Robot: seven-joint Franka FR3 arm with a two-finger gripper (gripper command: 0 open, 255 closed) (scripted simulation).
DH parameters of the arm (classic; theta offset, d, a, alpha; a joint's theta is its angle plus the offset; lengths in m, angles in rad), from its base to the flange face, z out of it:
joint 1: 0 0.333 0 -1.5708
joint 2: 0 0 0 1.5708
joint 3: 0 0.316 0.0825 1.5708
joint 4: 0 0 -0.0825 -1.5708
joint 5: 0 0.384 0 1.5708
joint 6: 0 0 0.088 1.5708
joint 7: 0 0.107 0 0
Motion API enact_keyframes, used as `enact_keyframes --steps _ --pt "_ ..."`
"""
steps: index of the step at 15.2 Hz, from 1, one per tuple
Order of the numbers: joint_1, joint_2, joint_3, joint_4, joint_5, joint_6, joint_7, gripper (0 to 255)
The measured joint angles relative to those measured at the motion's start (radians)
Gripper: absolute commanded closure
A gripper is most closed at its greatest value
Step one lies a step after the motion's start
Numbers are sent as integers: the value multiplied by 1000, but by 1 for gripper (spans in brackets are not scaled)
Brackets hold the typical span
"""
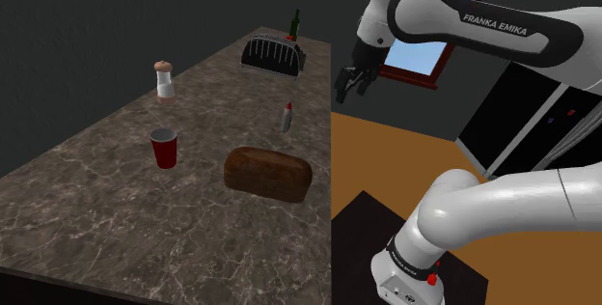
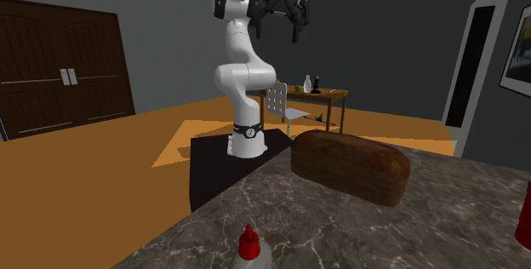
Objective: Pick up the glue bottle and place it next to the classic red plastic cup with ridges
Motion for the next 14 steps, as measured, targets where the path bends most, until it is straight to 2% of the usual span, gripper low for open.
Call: enact_keyframes --steps 2,4,14 --pt "-4 6 -5 -12 1 21 4 0" --pt "-13 33 -12 -34 7 86 24 0" --pt "-72 275 -80 -92 49 485 105 0"
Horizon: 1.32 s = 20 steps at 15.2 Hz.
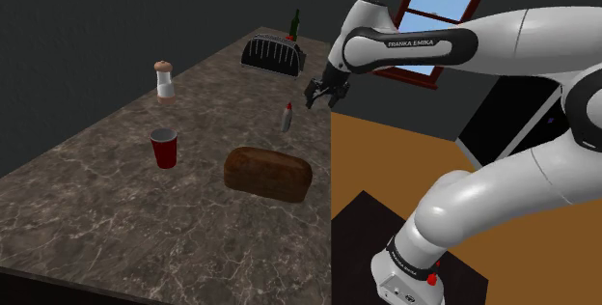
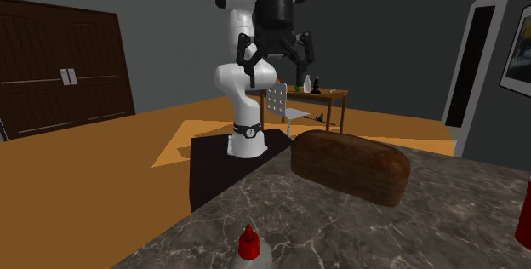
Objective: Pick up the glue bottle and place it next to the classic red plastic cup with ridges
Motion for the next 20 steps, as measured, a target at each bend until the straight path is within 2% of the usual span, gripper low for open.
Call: enact_keyframes --steps 8,14,18,20 --pt "-22 252 -58 54 84 277 25 0" --pt "-26 476 -92 156 213 452 -1 0" --pt "-49 607 -97 246 328 521 -49 0" --pt "-56 649 -92 265 360 548 -67 0"
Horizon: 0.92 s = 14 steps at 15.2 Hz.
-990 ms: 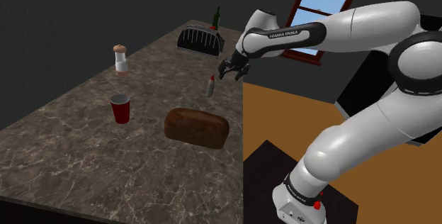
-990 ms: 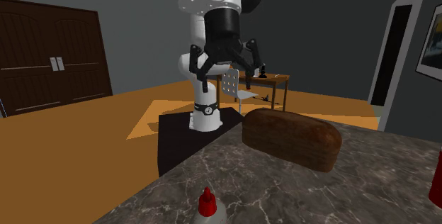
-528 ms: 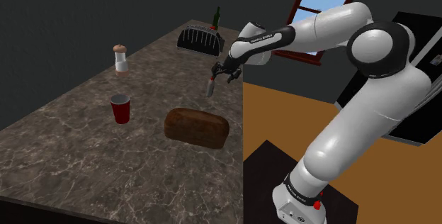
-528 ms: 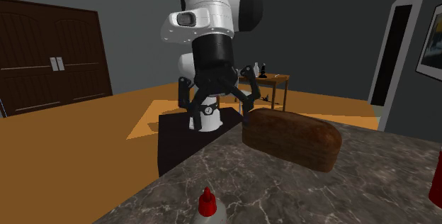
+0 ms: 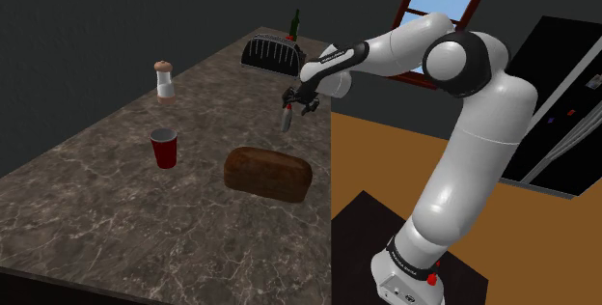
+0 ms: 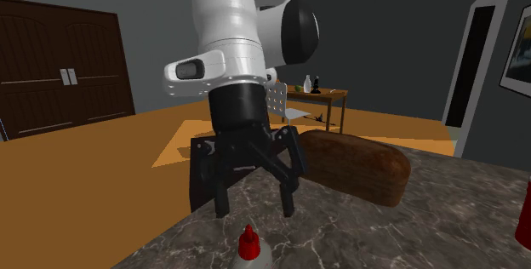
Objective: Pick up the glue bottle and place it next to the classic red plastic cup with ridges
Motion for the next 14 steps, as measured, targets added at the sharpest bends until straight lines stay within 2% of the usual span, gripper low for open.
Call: enact_keyframes --steps 6,12,13,14 --pt "-6 82 17 33 39 51 -25 0" --pt "-8 95 20 41 44 55 -29 0" --pt "-8 95 20 41 44 55 -29 255" --pt "-8 95 20 41 44 55 -29 255"
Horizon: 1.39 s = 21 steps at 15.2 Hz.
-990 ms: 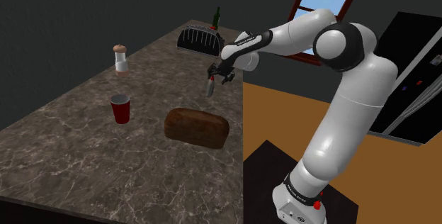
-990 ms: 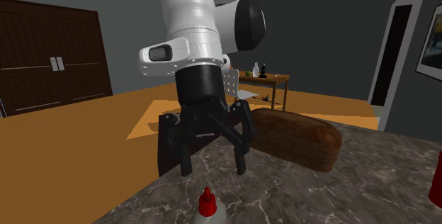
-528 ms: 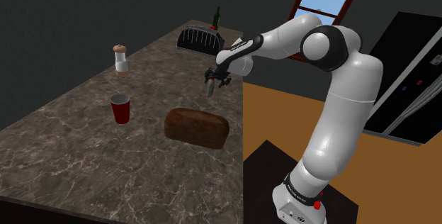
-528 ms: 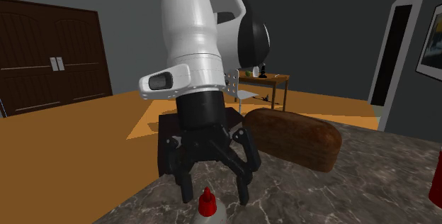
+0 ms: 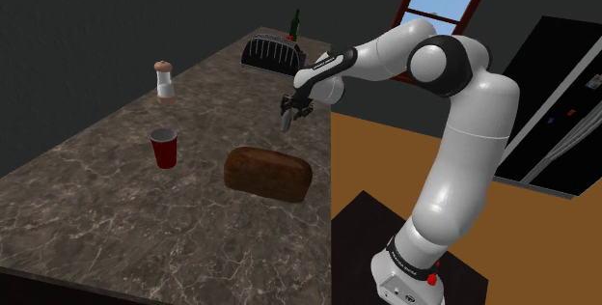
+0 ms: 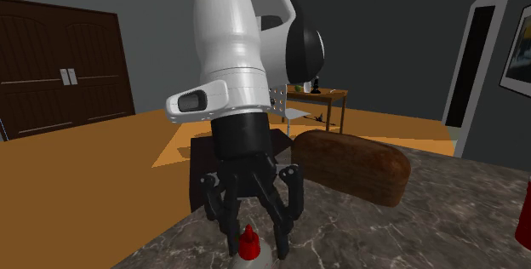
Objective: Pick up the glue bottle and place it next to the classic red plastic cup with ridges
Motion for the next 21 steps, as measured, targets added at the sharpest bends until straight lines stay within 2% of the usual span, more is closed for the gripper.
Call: enact_keyframes --steps 10,21 --pt "1 -5 -2 0 -4 -5 4 255" --pt "19 -88 -32 38 -77 -122 73 255"
